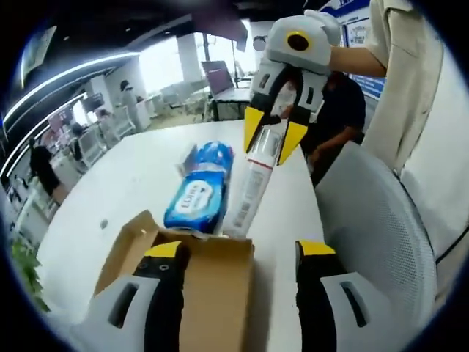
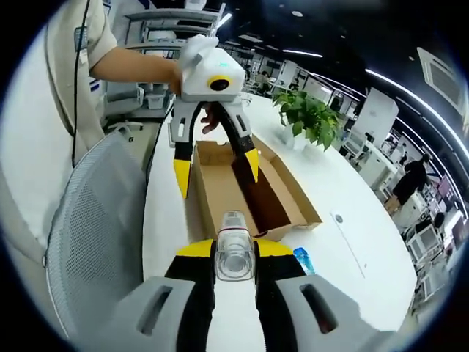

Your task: Operate the shoe box by opening the lid, removing the specified soft item, and placing it in the target area until the item is outside and the box remains undamaged.

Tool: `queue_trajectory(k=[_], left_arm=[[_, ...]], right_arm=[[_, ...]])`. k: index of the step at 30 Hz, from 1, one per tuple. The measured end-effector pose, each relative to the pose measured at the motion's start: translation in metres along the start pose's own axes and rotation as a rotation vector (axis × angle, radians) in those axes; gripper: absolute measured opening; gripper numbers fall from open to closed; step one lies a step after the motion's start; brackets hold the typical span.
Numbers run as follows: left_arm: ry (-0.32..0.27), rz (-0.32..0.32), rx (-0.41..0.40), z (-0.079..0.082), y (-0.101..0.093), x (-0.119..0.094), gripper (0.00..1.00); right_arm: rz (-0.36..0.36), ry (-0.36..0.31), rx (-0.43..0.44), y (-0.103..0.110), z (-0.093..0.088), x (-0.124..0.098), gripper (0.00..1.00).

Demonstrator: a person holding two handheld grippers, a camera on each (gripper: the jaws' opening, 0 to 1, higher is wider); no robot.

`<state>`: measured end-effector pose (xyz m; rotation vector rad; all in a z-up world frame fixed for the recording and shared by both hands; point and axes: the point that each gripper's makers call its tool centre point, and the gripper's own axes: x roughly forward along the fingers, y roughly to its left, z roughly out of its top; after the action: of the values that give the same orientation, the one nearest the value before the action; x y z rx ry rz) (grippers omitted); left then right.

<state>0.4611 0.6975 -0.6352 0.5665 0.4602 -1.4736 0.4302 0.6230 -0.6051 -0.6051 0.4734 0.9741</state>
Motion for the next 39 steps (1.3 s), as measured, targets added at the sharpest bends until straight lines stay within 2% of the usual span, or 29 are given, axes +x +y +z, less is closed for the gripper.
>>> queue_trajectory(k=[6, 12, 21, 25, 30, 39], left_arm=[[-0.049, 0.082, -0.093, -0.001, 0.012, -0.009, 0.77], [-0.066, 0.152, -0.152, -0.006, 0.021, -0.017, 0.92], [-0.092, 0.225, -0.229, -0.012, 0.026, -0.029, 1.00], [-0.099, 0.253, -0.257, -0.013, 0.025, -0.036, 1.00], [-0.118, 0.292, -0.291, -0.014, 0.025, -0.046, 1.00], [-0.130, 0.358, -0.347, -0.023, 0.015, -0.055, 1.00]], right_arm=[[0.005, 0.025, -0.033, -0.025, -0.006, -0.005, 0.17], [0.003, 0.066, -0.068, -0.054, -0.017, -0.008, 0.17], [0.022, 0.125, -0.119, -0.097, -0.028, -0.004, 0.17], [0.032, 0.143, -0.133, -0.112, -0.030, 0.000, 0.17], [0.044, 0.189, -0.147, -0.133, -0.040, 0.005, 0.17], [0.077, 0.279, -0.166, -0.156, -0.061, 0.012, 0.17]])
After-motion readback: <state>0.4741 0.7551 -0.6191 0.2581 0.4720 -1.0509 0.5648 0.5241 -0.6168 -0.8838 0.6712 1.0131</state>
